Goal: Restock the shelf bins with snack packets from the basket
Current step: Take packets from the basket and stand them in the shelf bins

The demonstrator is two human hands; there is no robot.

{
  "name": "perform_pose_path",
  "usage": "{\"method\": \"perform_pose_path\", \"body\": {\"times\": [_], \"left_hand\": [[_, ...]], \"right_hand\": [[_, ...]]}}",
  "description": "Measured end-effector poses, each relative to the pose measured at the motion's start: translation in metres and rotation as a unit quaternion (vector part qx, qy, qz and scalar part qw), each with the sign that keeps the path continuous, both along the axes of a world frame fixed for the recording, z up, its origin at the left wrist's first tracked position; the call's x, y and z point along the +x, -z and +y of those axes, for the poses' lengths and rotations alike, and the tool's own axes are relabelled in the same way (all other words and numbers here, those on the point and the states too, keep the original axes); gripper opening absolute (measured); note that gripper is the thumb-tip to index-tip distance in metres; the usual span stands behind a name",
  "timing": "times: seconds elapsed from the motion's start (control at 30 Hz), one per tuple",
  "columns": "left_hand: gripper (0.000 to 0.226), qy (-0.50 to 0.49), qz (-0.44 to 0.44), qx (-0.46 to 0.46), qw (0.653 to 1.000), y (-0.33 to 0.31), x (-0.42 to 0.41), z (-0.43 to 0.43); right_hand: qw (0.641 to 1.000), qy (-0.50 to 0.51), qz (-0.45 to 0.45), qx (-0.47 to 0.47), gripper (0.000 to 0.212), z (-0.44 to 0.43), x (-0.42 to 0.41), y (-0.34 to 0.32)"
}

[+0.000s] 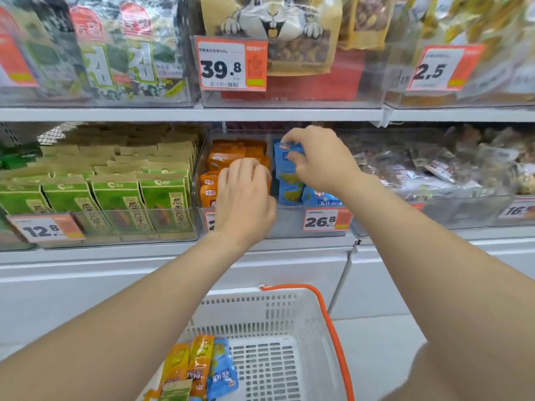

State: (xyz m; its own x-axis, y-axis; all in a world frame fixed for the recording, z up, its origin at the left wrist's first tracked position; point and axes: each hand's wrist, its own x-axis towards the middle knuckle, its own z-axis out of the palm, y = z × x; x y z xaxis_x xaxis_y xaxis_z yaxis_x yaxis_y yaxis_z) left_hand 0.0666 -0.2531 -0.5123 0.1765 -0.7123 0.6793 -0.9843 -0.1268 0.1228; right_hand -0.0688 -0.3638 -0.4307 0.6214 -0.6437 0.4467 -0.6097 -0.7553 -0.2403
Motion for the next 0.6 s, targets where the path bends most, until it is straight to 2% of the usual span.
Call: {"method": "perform_pose_path", "body": {"times": [0.07,0.17,0.37,0.6], "left_hand": [[0.027,-0.019,-0.046,0.039,0.998,0.0,0.001,-0.011],[0.028,-0.06,-0.08,0.077,0.992,0.002,0.001,-0.024],[0.02,-0.075,-0.053,0.082,0.992,0.007,-0.003,-0.043],[0.022,-0.055,-0.042,0.055,0.996,0.019,-0.001,-0.046]], "right_hand": [[0.999,-0.002,0.018,0.028,0.028,-0.013,0.003,0.01],[0.994,0.018,0.105,0.018,0.028,-0.03,0.011,0.026],[0.976,0.065,0.206,0.018,0.038,-0.049,0.024,0.043],[0.982,0.084,0.166,0.017,0.044,-0.059,0.034,0.045]]}}
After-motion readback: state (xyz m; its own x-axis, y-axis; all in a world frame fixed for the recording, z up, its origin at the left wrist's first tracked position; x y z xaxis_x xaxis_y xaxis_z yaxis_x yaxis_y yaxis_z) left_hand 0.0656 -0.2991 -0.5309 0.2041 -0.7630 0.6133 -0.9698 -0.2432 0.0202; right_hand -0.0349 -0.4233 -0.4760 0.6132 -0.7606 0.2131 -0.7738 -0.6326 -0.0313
